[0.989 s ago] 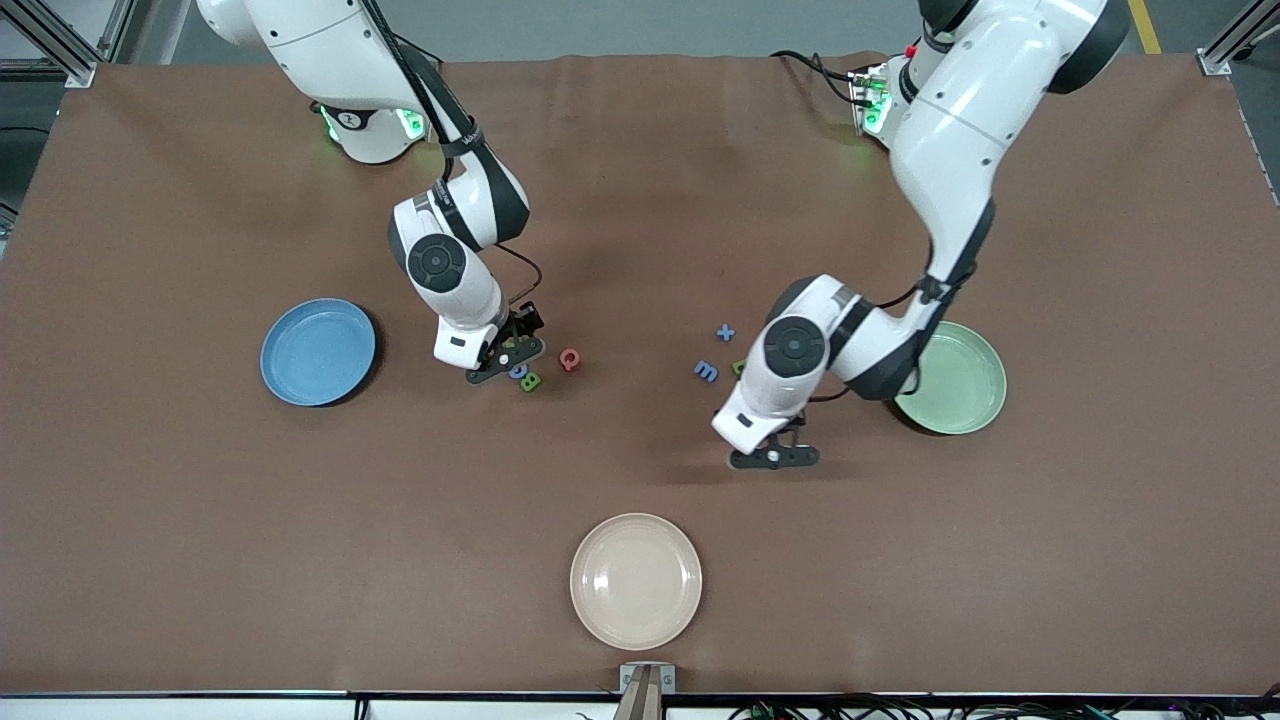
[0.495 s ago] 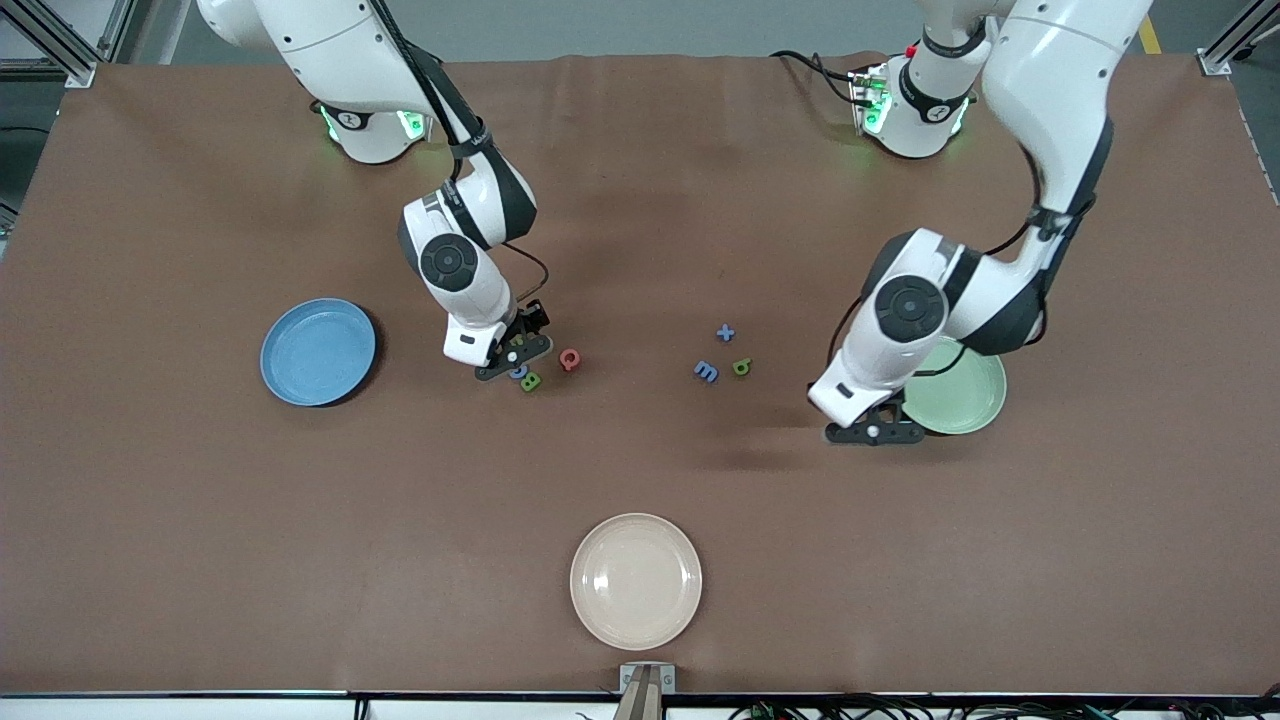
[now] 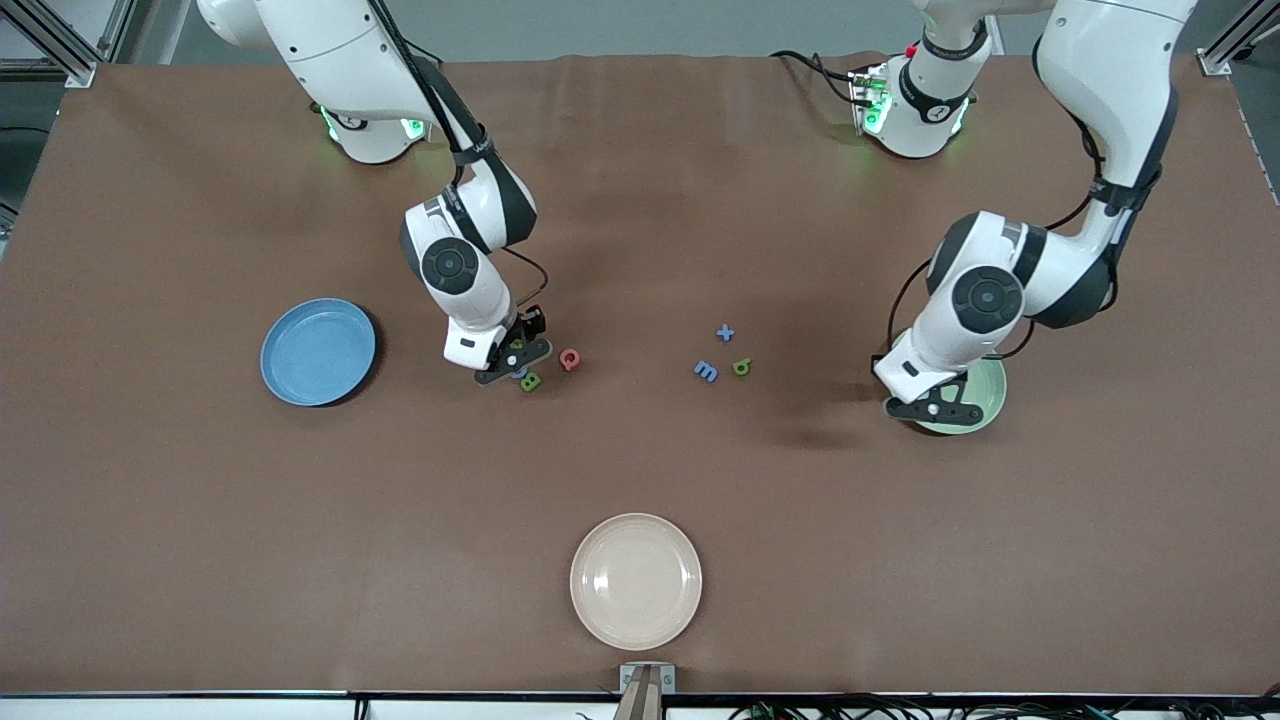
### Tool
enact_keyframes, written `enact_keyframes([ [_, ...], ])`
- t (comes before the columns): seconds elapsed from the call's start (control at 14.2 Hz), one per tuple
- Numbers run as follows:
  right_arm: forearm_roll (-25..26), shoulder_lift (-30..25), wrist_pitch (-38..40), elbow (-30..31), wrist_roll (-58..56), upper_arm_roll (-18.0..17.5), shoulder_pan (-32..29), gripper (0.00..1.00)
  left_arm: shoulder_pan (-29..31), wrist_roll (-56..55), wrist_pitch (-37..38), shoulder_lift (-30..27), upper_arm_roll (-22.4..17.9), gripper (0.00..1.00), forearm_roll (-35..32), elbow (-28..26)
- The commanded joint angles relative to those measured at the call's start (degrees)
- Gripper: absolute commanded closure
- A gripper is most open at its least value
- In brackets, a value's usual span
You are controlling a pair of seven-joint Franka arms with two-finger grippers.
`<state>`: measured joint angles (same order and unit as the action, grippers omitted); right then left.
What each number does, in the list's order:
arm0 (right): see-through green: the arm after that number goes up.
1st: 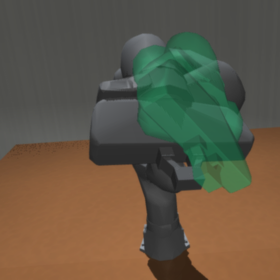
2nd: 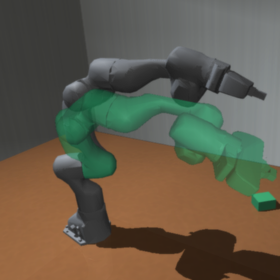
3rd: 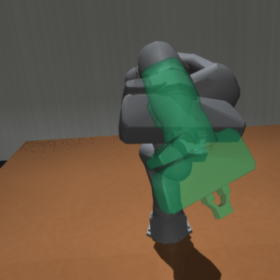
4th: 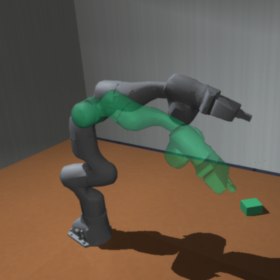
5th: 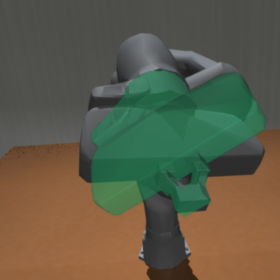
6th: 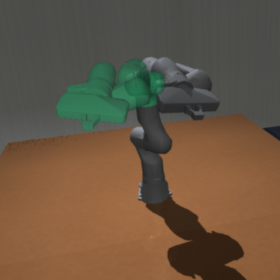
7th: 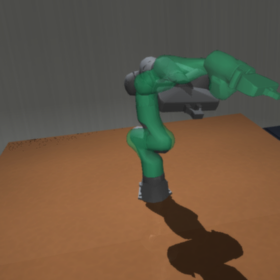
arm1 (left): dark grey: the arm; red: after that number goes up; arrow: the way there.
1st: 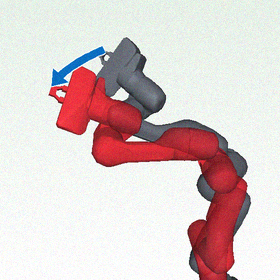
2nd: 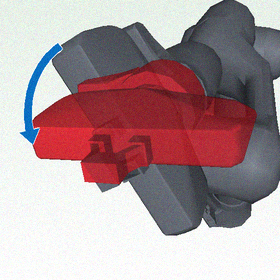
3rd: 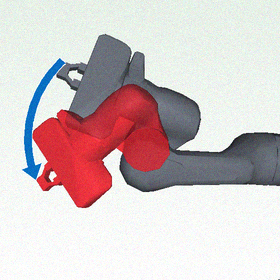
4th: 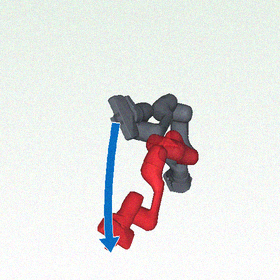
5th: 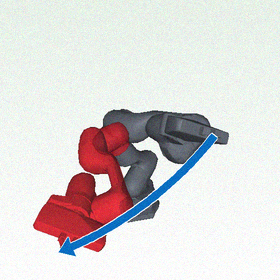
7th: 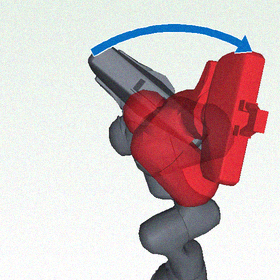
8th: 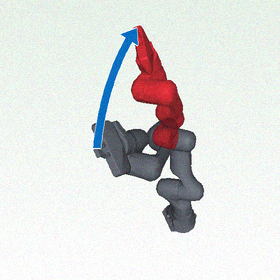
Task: Sort uppercase to blue plate, lowercase to green plate
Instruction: 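Carry the u to the green plate while the right gripper lifts the N, then release the u on the green plate while the right gripper releases the N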
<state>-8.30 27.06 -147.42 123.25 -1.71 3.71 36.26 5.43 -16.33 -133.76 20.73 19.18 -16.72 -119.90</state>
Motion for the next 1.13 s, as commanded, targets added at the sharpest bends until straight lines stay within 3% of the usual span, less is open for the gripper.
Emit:
enact_keyframes([
  [0.0,2.5,0.5,0.5,0.1,-0.1,0.5,0.3,0.68,8.4,4.4,-2.3,-2.2,5.3,0.88,-0.7,-4.0],
  [0.07,2.8,0.4,0.6,0.2,-1.0,0.6,0.1,0.8,10.5,5.7,-3.1,-2.2,6.4,0.87,-0.7,-4.9],
  [0.14,2.9,0.2,0.7,0.2,-1.6,0.8,0.0,0.98,12.1,6.6,-3.8,-2.2,7.1,0.87,-0.7,-5.9],
  [0.21,2.9,-0.1,1.4,0.1,-1.9,0.9,-0.3,1.0,12.8,7.3,-4.6,-2.2,7.2,0.87,-0.7,-6.9],
  [0.64,2.9,-8.9,18.5,-1.4,-24.5,5.8,-9.2,1.0,14.1,8.2,-11.0,-2.1,7.0,0.87,-0.9,-12.5],
  [0.85,3.8,-10.3,20.9,-1.4,-38.5,9.8,-14.2,1.0,14.8,8.2,-11.0,-1.8,7.0,0.83,-3.0,-12.6],
  [1.06,4.7,-10.3,20.9,-0.9,-44.7,14.6,-15.0,0.99,14.8,8.2,-10.9,-1.6,7.0,0.7,-3.2,-12.6],
])
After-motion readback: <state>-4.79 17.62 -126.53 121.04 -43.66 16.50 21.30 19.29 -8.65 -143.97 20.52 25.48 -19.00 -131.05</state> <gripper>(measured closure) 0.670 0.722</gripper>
